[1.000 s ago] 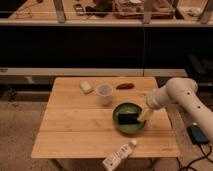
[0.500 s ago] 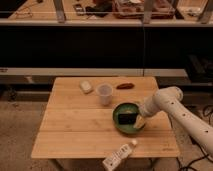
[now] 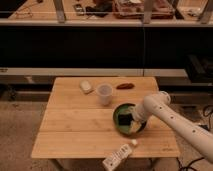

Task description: Place the eraser on the white sponge

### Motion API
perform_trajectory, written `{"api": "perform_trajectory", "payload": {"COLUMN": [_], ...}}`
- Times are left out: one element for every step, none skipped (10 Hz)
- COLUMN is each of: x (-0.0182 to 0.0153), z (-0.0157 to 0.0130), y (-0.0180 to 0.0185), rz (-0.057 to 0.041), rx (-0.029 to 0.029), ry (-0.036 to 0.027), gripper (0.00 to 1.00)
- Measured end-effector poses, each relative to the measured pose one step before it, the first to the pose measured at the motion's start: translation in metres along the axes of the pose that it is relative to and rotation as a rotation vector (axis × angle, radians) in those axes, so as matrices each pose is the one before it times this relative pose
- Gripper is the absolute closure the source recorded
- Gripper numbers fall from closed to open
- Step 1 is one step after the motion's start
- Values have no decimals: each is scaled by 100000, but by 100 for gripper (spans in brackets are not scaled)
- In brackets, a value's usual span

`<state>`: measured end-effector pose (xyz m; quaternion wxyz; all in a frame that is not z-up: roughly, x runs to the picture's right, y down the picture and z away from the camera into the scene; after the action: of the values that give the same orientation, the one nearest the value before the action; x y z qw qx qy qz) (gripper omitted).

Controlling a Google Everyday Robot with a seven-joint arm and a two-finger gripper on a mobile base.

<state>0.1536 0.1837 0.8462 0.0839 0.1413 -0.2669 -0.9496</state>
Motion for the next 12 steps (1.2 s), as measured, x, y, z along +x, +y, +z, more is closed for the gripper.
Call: {"api": "perform_trajectory", "payload": {"x": [-72, 7, -192, 172, 432, 671, 515, -2, -75, -134, -71, 220], "z": [305, 290, 212, -81, -190, -597, -550, -619, -873, -1418, -2432, -3066], "y": [93, 110, -130, -2, -152, -198, -179, 89, 329, 640, 1245, 1685], "rz": [279, 345, 1422, 2362, 2680, 3120, 2338, 2703, 3011, 3431, 3615, 2024], "rx": [504, 765, 1764, 1515, 2152, 3008, 2640, 1927, 1118, 233, -1772, -3295], "ry": [-249, -26, 353, 2181, 3115, 4417, 3675, 2601, 2528, 2533, 2747, 1293], "gripper": [21, 27, 38, 48, 56, 67, 76, 87, 95, 100, 100, 100]}}
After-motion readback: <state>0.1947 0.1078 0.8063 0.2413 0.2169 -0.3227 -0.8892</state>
